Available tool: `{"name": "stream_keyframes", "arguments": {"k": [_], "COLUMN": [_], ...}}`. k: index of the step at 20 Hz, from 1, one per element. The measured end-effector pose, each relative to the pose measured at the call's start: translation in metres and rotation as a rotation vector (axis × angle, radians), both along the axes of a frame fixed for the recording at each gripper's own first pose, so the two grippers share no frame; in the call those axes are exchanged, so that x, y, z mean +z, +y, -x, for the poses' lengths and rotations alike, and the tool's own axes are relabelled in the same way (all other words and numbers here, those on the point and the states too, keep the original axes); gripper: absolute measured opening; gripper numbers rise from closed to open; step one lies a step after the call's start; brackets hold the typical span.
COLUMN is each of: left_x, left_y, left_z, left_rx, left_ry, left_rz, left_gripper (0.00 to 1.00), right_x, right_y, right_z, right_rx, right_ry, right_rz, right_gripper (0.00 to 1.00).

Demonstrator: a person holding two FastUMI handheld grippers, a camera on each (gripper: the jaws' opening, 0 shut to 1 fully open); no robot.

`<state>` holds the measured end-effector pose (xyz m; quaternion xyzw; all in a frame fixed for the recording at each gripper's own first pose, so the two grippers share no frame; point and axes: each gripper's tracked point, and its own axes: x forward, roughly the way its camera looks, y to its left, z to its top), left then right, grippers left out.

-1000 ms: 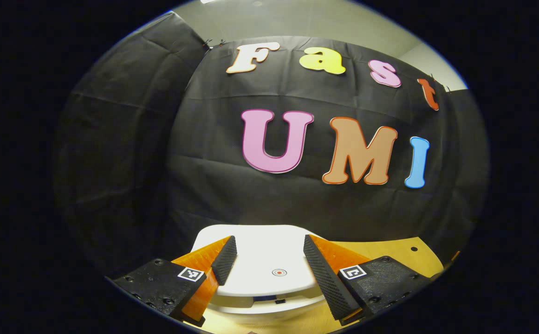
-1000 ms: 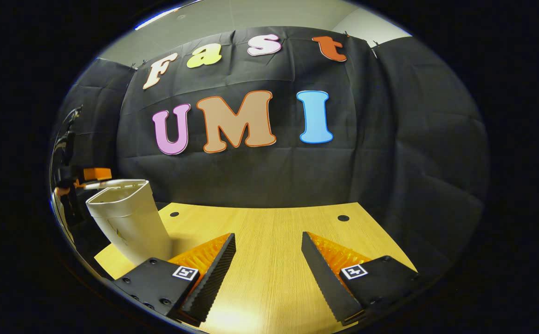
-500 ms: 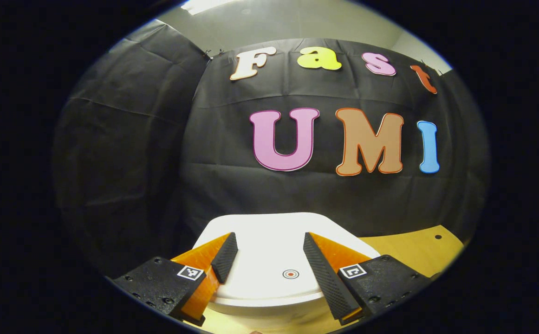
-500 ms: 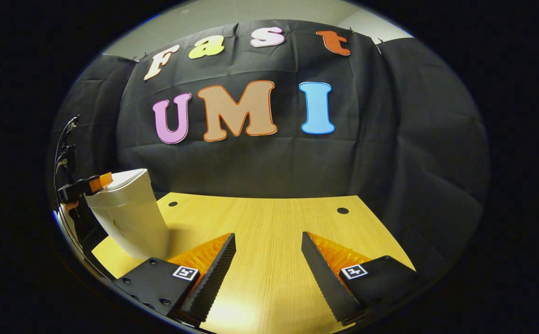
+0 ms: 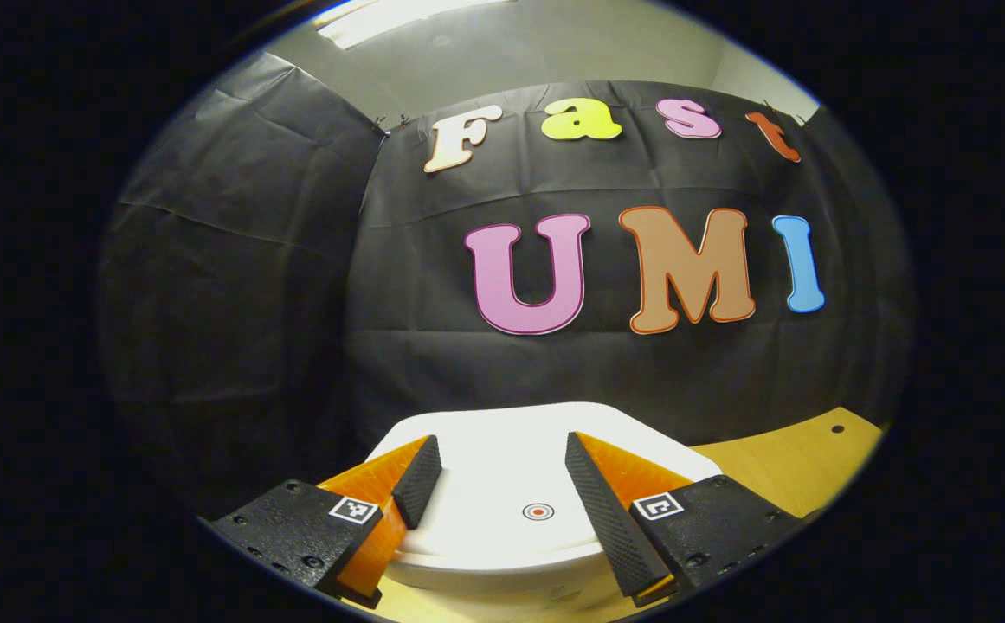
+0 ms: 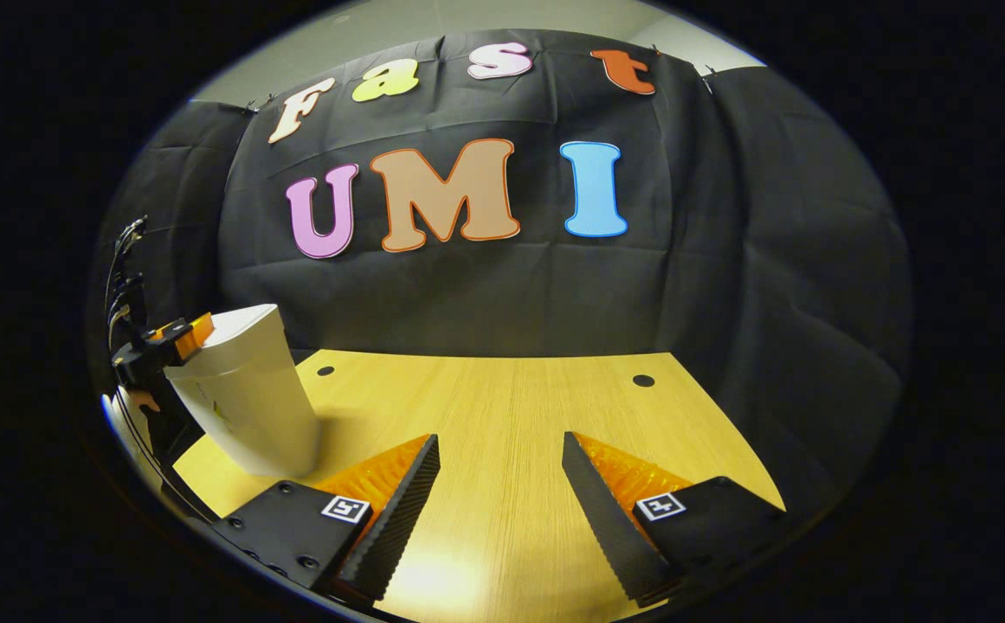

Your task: Press the lid of the desktop garbage bin to open it, pick up the crumpled paper on the desktop and throw it into the bin, then pick up the pop can on the desktop and drop it into the bin, and finally close the garbage bin lid.

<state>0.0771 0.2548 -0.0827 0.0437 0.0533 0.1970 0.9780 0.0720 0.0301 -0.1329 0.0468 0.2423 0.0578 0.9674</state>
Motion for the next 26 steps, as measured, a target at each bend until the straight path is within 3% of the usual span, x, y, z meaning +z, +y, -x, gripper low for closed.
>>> {"name": "stream_keyframes", "arguments": {"k": [5, 8, 12, 18, 20, 22, 26], "left_x": [0.007, 0.013, 0.031, 0.080, 0.090, 0.093, 0.098], "left_y": [-0.003, 0.009, -0.003, -0.048, -0.064, -0.088, -0.126], "left_z": [-0.005, 0.002, -0.001, 0.024, 0.039, 0.052, 0.074], "left_rx": [-0.042, 0.001, -0.036, -0.070, -0.056, -0.088, -0.171], "left_ry": [-0.032, -0.018, -0.041, -0.094, -0.109, -0.109, -0.110], "left_rz": [-0.010, -0.063, -0.036, 0.112, 0.105, 0.082, 0.042], "left_gripper": [0.91, 0.91, 0.92, 0.92, 0.92, 0.99, 0.96], "right_x": [0.012, 0.019, 0.025, 0.055, 0.066, 0.071, 0.075], "right_y": [0.002, 0.001, 0.008, 0.030, 0.036, 0.038, 0.043], "right_z": [-0.001, 0.000, 0.000, -0.002, 0.000, 0.006, 0.019], "right_rx": [0.012, 0.011, 0.008, -0.002, -0.009, -0.022, -0.016], "right_ry": [-0.024, -0.043, -0.053, -0.134, -0.178, -0.214, -0.251], "right_rz": [-0.023, -0.011, -0.020, -0.079, -0.105, -0.120, -0.121], "right_gripper": [0.96, 0.95, 0.96, 0.96, 0.95, 0.95, 0.96]}}
